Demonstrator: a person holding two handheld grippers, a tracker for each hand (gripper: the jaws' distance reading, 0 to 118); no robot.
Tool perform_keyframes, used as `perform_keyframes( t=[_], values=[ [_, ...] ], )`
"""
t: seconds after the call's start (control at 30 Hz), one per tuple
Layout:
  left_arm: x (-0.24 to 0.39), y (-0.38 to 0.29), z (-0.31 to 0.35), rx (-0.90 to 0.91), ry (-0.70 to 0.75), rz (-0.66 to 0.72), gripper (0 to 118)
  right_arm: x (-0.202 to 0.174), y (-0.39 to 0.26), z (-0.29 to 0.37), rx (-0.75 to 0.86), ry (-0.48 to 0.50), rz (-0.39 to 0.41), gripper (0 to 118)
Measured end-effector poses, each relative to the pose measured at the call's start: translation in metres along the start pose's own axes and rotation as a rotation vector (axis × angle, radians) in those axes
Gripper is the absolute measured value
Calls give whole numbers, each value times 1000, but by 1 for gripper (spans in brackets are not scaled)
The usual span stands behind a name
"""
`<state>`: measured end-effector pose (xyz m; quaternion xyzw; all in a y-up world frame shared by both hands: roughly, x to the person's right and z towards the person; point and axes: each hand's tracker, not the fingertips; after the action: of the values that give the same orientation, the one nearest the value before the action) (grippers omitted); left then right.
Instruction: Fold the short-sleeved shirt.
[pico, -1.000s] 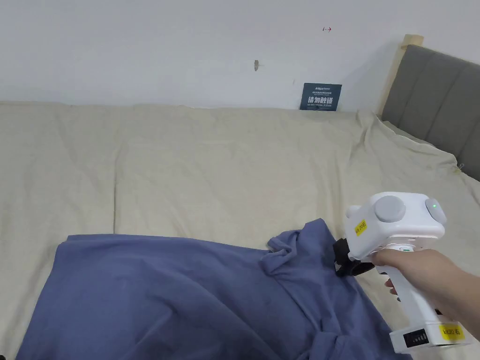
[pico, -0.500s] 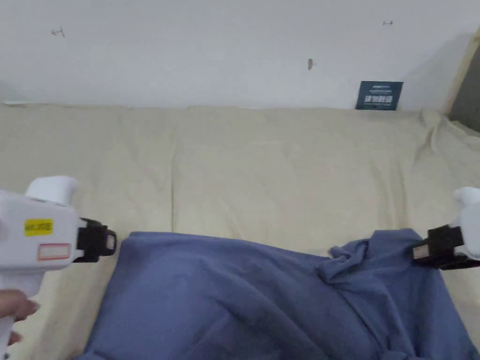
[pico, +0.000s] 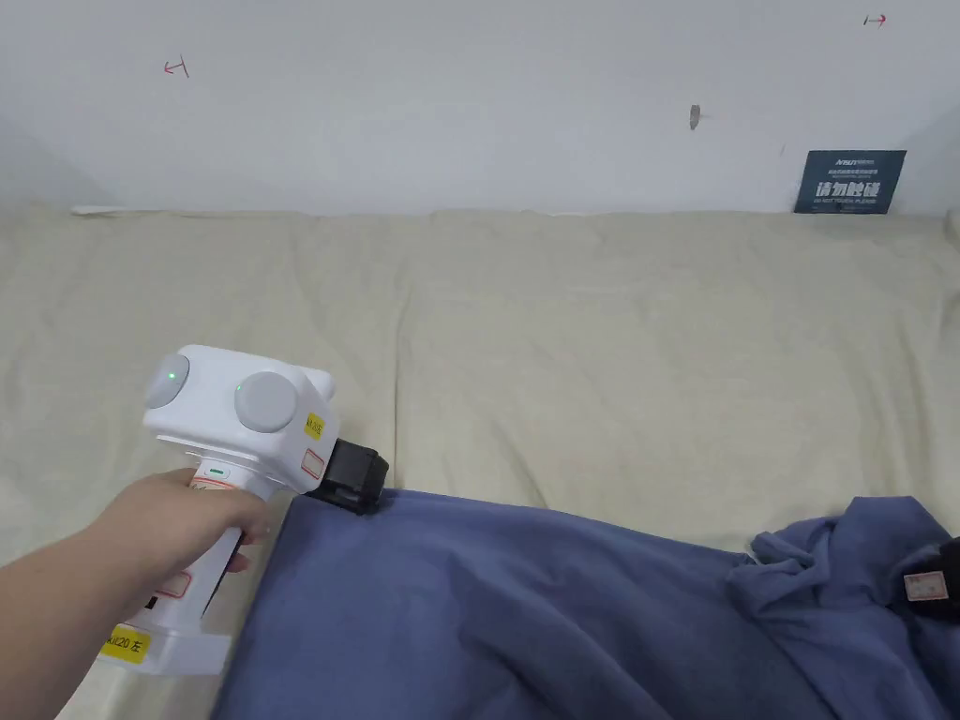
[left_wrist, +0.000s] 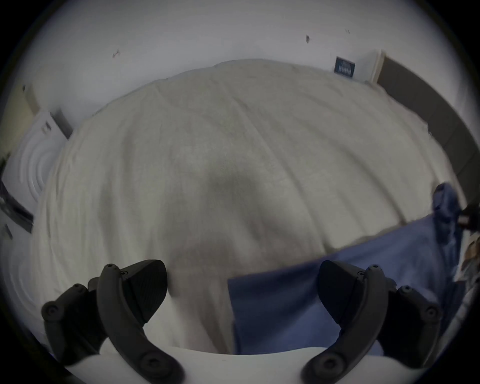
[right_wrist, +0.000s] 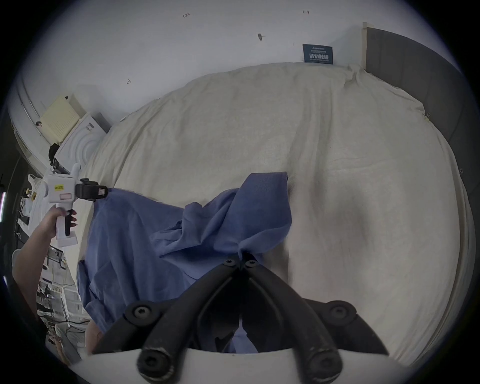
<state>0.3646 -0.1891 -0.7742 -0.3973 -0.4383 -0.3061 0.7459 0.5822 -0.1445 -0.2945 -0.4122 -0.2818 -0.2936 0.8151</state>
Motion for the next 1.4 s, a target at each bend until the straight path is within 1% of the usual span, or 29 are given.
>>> perform_keyframes(
  t=[0.07, 0.1, 0.2, 0.27, 0.3, 0.33, 0.37, 0.4, 0.43, 0.47, 0.5, 0.53, 0.57, 0.63, 0.77, 0.83, 1.0, 1.13, 1.27, 1.4],
  values=[
    [-2, 5, -7, -20, -29, -7, 115, 3, 1, -4, -8, 2, 0, 0],
    [3, 0, 0, -52, -52, 10, 115, 3, 2, -6, -14, 4, 1, 0],
    [4, -1, 4, -66, -63, 32, 111, 2, 2, -11, -23, 9, 4, 0],
    [7, -6, 13, -40, -34, 58, 98, -1, 2, -14, -27, 13, 11, 0],
    [12, -10, 19, -26, -28, 67, 90, -2, 2, -14, -27, 14, 13, 0],
    [20, -13, 25, -15, -42, 28, 77, -2, 0, -15, -27, 17, 14, 0],
    [20, -13, 26, -8, -15, -15, 63, -3, 0, -15, -28, 20, 15, 0],
    [24, -16, 32, 0, -34, -68, 33, -3, 0, -15, -29, 24, 14, 0],
    [29, -19, 37, -13, -128, -91, 13, -4, -1, -15, -30, 27, 14, 0],
    [39, -22, 39, -13, -104, -116, 13, -4, -3, -15, -30, 29, 14, 0],
    [47, -27, 44, 22, 6, -203, 11, -4, -3, -14, -30, 28, 15, 0],
    [49, -29, 45, 15, 5, -243, 10, -5, -3, -12, -27, 27, 16, 0],
    [49, -30, 47, 1, 2, -241, 9, -5, -4, -10, -22, 25, 15, 0],
    [41, -28, 48, -4, -14, -192, 8, -5, -5, 0, 20, 28, 0, 0],
    [29, -26, 86, 72, -20, -128, 8, -2, -3, 38, 86, 34, -30, 0],
    [24, -26, 113, 104, -25, -131, 8, -2, -3, 64, 122, 40, -33, 0],
    [29, -37, 203, 208, 9, -137, 8, -9, -7, 145, 234, 62, -33, 0],
    [26, -44, 277, 316, 22, -78, 8, -15, -8, 206, 309, 58, -7, 0],
    [16, -45, 349, 401, 31, -37, 8, -17, 3, 266, 409, 8, -6, 0],
    [0, -40, 411, 490, 47, 25, 8, -23, 21, 325, 514, 8, -23, 0]
  ],
)
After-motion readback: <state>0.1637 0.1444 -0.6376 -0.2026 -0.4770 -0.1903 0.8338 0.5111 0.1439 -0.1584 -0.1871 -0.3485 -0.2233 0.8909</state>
